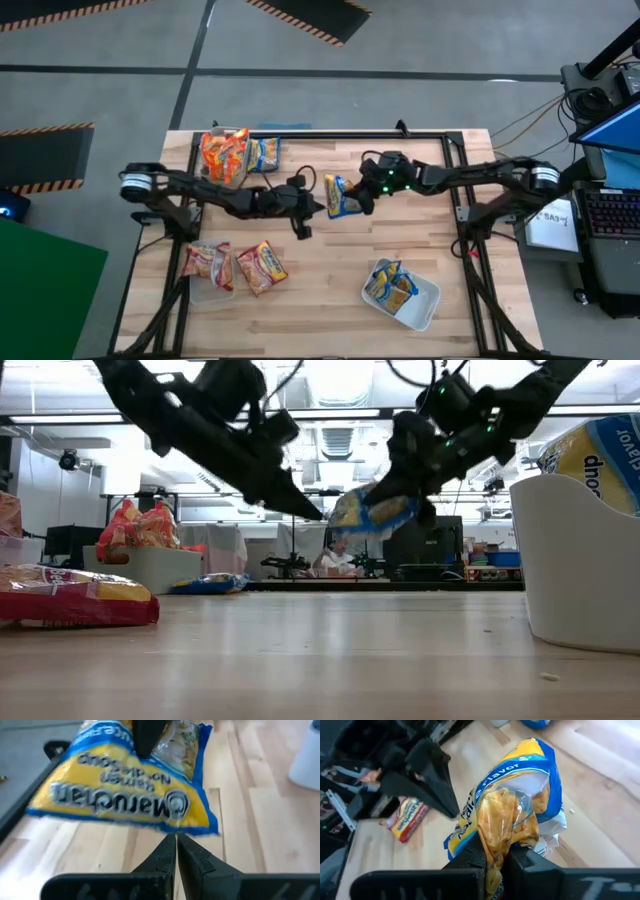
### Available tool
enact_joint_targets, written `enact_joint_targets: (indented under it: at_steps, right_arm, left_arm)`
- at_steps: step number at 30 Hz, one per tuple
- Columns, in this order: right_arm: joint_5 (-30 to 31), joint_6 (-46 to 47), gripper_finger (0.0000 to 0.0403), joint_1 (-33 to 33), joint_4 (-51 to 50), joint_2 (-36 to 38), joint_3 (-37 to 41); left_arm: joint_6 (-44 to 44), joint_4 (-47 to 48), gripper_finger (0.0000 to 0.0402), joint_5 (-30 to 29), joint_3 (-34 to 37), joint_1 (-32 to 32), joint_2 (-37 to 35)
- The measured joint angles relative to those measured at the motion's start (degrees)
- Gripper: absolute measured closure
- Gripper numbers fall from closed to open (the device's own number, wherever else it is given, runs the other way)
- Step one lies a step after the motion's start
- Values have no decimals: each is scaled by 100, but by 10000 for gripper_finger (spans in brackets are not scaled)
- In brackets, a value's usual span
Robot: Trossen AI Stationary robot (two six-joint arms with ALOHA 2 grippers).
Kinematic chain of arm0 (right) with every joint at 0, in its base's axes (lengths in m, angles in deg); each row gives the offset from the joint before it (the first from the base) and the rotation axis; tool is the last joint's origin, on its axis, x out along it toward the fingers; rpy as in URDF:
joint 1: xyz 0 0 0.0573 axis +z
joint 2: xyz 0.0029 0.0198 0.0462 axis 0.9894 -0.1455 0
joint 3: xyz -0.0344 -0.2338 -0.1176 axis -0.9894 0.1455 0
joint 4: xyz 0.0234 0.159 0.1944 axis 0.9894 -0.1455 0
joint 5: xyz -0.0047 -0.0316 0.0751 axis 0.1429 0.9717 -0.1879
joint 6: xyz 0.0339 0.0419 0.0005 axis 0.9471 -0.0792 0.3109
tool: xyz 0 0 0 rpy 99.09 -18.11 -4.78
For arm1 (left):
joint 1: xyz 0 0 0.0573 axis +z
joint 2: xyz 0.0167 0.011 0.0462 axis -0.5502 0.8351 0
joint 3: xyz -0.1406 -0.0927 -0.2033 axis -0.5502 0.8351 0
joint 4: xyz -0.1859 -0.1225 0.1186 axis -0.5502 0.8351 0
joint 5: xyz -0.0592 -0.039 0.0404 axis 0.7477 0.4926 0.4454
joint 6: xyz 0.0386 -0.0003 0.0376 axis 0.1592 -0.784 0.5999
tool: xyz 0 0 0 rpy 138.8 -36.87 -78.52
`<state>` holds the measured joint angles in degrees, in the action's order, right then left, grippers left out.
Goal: Sort Maruchan noodles
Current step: Put the blue noodle pack into the white bin
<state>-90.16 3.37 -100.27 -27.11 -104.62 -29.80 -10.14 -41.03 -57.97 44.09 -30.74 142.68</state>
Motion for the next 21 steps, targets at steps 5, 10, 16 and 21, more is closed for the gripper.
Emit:
enact_joint_targets:
  at_steps: [5, 10, 16, 21]
  right_arm:
    - [9, -54, 388, 2, -405, 673, 0]
    - [22, -115, 388, 73, -1417, 1340, -173]
    - [18, -94, 388, 477, -3071, 1928, -923]
    - [184, 248, 388, 1051, -4237, 1993, -1927]
  left_arm:
    - [79, 30, 402, 7, 279, -81, -659]
    - [48, -85, 402, 9, 674, -172, -1448]
    - [22, -936, 402, 26, 1157, -248, -2012]
    - [22, -1470, 402, 22, 1331, -250, -2145]
